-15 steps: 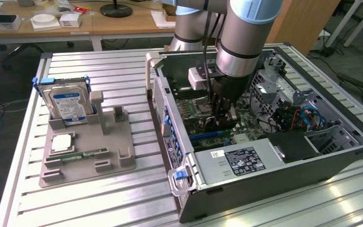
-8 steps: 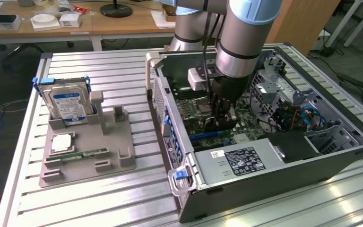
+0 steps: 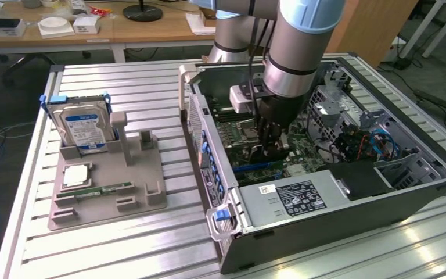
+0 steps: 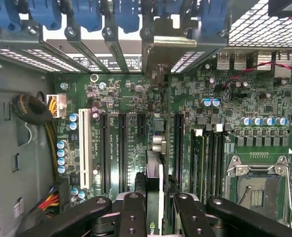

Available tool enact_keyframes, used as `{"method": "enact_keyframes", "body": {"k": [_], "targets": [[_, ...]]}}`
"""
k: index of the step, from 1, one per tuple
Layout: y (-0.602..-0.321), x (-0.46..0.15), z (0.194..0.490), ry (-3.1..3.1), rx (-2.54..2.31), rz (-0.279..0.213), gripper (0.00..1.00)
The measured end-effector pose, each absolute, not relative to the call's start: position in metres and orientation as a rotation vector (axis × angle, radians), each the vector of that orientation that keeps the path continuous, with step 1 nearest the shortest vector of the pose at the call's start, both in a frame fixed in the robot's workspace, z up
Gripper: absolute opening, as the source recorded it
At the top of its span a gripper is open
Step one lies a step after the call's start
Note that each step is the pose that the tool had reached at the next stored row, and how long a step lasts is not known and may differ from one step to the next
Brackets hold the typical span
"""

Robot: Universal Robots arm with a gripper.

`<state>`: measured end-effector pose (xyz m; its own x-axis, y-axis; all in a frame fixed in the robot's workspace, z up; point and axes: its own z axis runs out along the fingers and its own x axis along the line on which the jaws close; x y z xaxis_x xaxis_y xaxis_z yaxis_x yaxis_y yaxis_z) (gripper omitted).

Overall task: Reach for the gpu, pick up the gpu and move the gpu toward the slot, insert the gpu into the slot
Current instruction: 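Insert the gpu into the slot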

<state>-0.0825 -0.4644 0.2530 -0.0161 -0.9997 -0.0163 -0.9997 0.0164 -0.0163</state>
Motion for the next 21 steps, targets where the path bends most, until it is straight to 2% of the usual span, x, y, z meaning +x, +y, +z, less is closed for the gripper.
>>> {"method": "enact_keyframes", "body": {"k": [21], "targets": [[-0.4628,-0.0883,0.2444,2.223,-2.187,0.000,0.26]]}}
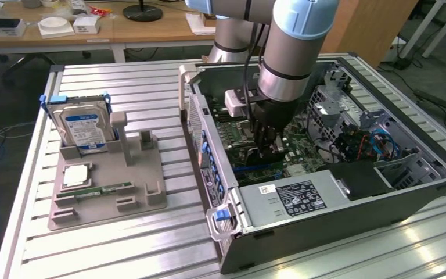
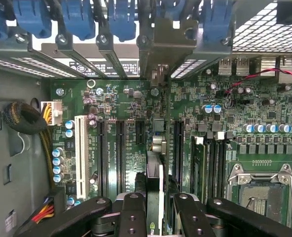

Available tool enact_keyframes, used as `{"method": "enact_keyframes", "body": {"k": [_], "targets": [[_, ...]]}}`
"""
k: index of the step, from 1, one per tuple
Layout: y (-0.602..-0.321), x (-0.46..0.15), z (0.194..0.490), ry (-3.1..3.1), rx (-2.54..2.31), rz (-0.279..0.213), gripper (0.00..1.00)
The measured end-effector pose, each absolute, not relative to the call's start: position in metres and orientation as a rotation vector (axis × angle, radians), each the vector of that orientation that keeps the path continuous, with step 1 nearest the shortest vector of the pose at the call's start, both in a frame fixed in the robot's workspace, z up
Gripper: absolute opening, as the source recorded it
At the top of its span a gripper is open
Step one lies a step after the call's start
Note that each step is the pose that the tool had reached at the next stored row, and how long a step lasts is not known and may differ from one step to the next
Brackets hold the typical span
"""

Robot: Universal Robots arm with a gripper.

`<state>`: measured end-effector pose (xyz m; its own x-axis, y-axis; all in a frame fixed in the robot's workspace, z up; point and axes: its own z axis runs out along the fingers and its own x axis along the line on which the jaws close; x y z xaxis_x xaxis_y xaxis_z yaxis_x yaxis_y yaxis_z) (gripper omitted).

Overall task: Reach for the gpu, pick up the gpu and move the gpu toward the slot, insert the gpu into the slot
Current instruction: 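Insert the gpu into the slot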

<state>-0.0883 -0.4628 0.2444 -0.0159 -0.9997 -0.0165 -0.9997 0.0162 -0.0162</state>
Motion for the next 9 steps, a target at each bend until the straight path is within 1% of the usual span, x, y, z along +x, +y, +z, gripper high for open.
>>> {"method": "enact_keyframes", "body": {"k": [9], "targets": [[-0.4621,-0.0884,0.2441,2.222,-2.187,0.000,0.26]]}}
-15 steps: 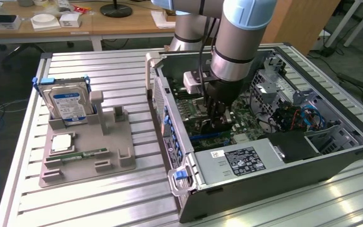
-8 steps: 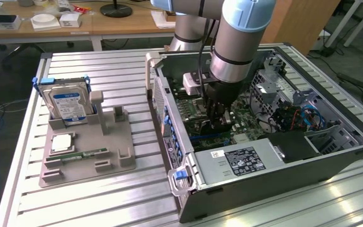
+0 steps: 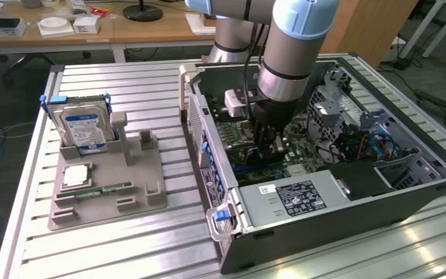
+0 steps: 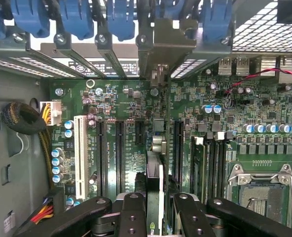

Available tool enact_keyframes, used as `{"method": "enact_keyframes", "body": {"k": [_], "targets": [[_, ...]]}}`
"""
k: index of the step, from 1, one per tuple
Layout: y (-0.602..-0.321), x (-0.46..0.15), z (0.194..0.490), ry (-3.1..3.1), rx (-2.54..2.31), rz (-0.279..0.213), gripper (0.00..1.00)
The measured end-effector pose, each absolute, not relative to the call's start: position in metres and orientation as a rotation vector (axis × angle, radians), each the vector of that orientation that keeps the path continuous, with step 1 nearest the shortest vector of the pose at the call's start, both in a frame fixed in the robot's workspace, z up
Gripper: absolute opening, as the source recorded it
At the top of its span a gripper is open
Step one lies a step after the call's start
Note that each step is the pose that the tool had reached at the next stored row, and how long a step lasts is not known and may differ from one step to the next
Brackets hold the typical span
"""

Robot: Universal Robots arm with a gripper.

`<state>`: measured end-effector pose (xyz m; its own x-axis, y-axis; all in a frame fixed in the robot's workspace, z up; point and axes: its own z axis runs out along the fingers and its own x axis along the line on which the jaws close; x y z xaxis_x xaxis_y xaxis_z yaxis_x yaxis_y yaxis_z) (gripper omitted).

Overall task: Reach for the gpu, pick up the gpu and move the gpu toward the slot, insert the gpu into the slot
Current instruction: 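Insert the gpu into the slot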

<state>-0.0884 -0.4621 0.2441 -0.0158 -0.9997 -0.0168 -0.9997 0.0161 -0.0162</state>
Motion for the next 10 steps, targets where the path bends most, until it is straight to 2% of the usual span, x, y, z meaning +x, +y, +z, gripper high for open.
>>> {"method": "enact_keyframes", "body": {"k": [10], "targets": [[-0.4606,-0.0884,0.2440,2.221,-2.189,0.000,0.26]]}}
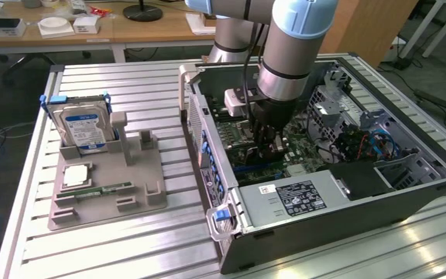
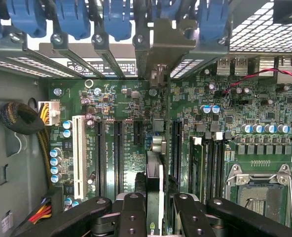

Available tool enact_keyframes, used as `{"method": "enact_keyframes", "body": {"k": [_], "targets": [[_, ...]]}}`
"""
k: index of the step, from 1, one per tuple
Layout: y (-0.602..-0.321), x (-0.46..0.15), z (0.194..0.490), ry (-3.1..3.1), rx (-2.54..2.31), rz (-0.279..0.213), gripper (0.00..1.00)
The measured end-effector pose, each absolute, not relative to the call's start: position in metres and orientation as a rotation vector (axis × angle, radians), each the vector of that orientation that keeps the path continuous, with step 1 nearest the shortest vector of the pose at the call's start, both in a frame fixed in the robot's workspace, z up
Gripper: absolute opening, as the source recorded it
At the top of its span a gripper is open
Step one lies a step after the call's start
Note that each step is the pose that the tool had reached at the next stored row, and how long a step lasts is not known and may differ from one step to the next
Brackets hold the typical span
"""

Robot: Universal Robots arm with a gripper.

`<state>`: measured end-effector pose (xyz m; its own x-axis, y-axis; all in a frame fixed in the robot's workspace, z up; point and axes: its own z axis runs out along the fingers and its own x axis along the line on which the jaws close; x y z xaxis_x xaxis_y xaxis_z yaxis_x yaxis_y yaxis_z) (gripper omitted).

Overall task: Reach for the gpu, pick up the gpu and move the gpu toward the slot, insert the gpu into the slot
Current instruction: 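Insert the gpu into the slot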

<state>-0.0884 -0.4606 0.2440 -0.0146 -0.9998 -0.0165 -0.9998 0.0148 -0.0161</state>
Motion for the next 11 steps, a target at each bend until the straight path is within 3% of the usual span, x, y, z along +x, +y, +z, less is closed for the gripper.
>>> {"method": "enact_keyframes", "body": {"k": [11], "targets": [[-0.4605,-0.0884,0.2420,2.221,-2.189,0.000,0.26]]}}
